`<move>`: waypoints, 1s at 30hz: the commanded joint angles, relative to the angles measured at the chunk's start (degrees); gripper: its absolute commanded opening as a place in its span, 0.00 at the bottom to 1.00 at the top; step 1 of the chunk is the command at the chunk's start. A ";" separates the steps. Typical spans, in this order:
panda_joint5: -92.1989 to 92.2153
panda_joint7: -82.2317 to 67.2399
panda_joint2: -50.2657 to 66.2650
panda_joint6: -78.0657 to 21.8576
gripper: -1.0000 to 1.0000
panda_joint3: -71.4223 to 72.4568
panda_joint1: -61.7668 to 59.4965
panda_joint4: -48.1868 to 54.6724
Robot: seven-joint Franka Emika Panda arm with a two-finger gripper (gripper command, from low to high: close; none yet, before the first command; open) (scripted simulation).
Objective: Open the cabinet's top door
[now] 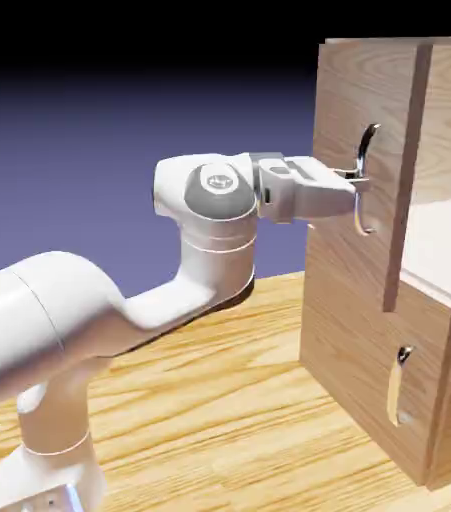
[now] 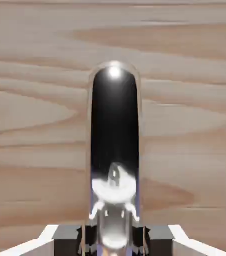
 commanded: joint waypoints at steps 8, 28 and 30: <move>11.90 4.55 -1.58 -15.13 0.00 16.62 -6.58 -10.06; 44.26 12.41 5.33 -27.05 0.00 52.85 -20.34 -12.53; 48.12 13.12 6.81 -30.35 0.00 57.00 -20.36 -11.64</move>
